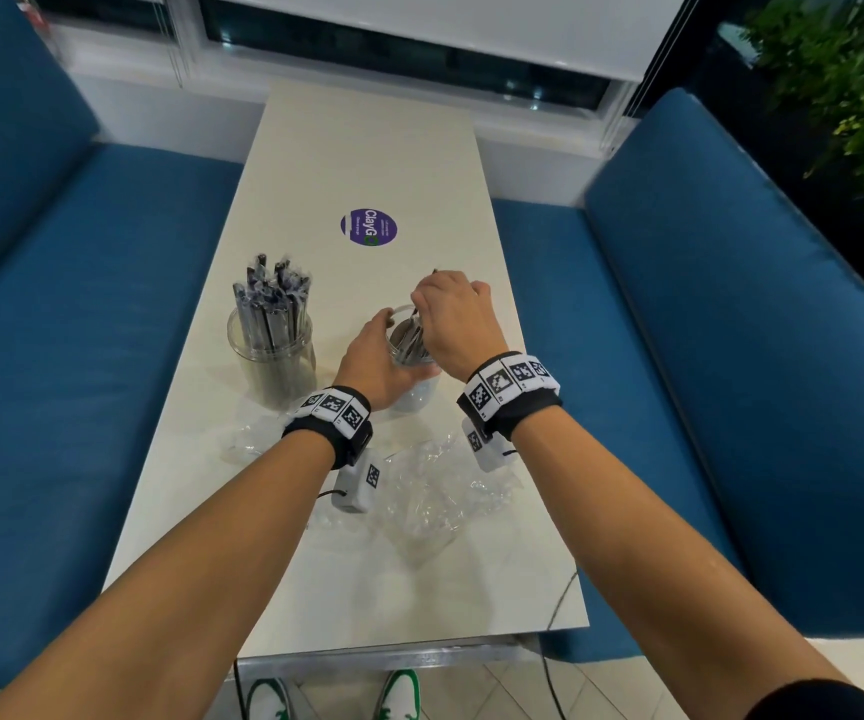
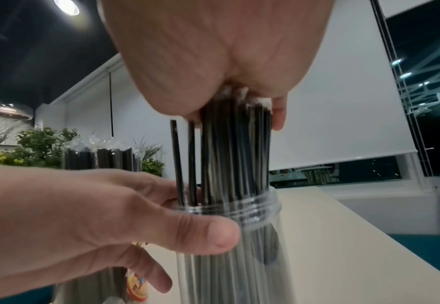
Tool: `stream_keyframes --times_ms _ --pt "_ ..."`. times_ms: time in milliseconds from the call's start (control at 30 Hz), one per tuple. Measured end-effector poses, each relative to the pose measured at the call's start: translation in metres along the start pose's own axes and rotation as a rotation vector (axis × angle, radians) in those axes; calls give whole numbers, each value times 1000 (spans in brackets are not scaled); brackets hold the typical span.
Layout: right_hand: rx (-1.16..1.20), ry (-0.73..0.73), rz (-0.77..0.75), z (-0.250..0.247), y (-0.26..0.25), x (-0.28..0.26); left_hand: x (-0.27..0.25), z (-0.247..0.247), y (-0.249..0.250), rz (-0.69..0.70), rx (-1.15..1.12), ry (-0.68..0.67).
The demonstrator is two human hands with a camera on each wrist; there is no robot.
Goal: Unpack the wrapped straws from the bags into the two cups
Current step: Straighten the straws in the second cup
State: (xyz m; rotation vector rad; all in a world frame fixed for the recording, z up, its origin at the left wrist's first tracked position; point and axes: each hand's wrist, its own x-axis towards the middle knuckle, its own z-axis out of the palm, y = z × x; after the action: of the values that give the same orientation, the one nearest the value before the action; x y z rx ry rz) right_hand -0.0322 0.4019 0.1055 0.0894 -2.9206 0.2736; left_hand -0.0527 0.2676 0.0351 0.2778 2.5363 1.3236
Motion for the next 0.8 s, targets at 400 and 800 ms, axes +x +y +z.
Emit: stream_keyframes --times_ms 400,800 --pt "304 298 25 -24 5 -1 1 0 -5 13 -28 4" --pt "235 134 105 -21 15 15 2 0 -6 -22 -19 1"
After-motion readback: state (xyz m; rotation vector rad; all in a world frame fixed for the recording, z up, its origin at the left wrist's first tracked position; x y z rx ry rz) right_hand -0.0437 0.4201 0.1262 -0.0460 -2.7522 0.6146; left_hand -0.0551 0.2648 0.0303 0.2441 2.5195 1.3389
